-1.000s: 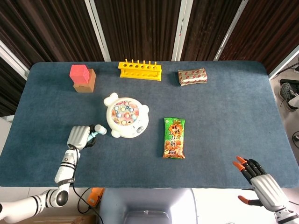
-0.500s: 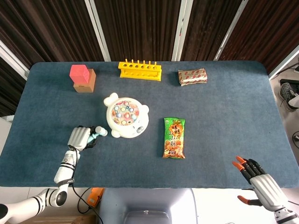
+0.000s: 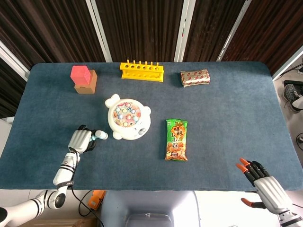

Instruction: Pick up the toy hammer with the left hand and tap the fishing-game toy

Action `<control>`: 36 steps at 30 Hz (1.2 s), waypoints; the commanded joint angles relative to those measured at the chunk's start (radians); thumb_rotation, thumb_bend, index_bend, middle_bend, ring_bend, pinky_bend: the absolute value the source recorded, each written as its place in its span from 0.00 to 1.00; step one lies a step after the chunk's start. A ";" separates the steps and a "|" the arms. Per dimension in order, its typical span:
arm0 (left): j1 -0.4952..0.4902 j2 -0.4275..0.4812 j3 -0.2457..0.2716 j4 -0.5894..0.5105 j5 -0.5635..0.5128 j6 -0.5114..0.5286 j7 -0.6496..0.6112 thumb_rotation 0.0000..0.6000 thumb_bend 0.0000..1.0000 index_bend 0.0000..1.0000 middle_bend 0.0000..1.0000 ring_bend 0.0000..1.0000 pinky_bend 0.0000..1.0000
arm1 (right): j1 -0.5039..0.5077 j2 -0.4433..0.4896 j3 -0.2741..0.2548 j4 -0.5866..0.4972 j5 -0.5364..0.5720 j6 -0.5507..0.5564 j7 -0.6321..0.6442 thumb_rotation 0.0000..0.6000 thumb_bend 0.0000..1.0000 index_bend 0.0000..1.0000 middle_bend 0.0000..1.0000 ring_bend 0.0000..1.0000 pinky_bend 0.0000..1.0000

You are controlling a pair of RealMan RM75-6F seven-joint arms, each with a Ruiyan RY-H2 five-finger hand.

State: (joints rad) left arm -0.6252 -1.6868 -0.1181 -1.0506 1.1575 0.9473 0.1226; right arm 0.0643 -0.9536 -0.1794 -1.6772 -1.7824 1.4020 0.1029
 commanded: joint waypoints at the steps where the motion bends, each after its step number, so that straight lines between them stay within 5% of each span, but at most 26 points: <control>1: 0.003 0.001 0.001 0.004 0.004 0.001 0.011 1.00 0.50 0.36 0.40 0.29 0.13 | 0.000 0.000 0.000 0.000 0.000 0.000 -0.001 1.00 0.15 0.00 0.00 0.00 0.00; 7: 0.008 -0.001 -0.004 0.012 0.006 0.004 0.031 1.00 0.43 0.16 0.30 0.23 0.09 | -0.001 0.000 -0.001 0.000 -0.002 0.001 -0.001 1.00 0.15 0.00 0.00 0.00 0.00; 15: 0.012 0.003 -0.007 0.011 0.020 0.007 0.040 1.00 0.41 0.14 0.27 0.20 0.07 | 0.000 -0.002 0.000 -0.001 0.000 -0.001 -0.005 1.00 0.15 0.00 0.00 0.00 0.00; 24: 0.026 0.023 -0.012 -0.017 0.023 0.024 0.063 1.00 0.39 0.03 0.01 0.03 0.06 | 0.000 -0.003 0.002 -0.001 0.003 -0.001 -0.007 1.00 0.15 0.00 0.00 0.00 0.00; 27: 0.041 0.053 0.000 -0.062 0.046 0.045 0.057 1.00 0.39 0.02 0.00 0.02 0.06 | 0.000 -0.004 0.001 0.000 0.002 -0.003 -0.009 1.00 0.15 0.00 0.00 0.00 0.00; 33: 0.149 0.178 0.065 -0.189 0.217 0.280 -0.032 1.00 0.39 0.00 0.00 0.00 0.05 | -0.004 -0.002 0.003 0.002 0.004 0.009 -0.002 1.00 0.15 0.00 0.00 0.00 0.00; 36: 0.260 0.289 0.153 -0.316 0.300 0.416 -0.104 1.00 0.42 0.00 0.00 0.00 0.02 | -0.013 -0.009 0.017 -0.001 0.032 0.021 -0.011 1.00 0.15 0.00 0.00 0.00 0.00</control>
State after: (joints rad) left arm -0.4840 -1.5190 -0.0563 -1.2333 1.3482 1.2130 0.1015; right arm 0.0559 -0.9588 -0.1694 -1.6764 -1.7632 1.4172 0.0972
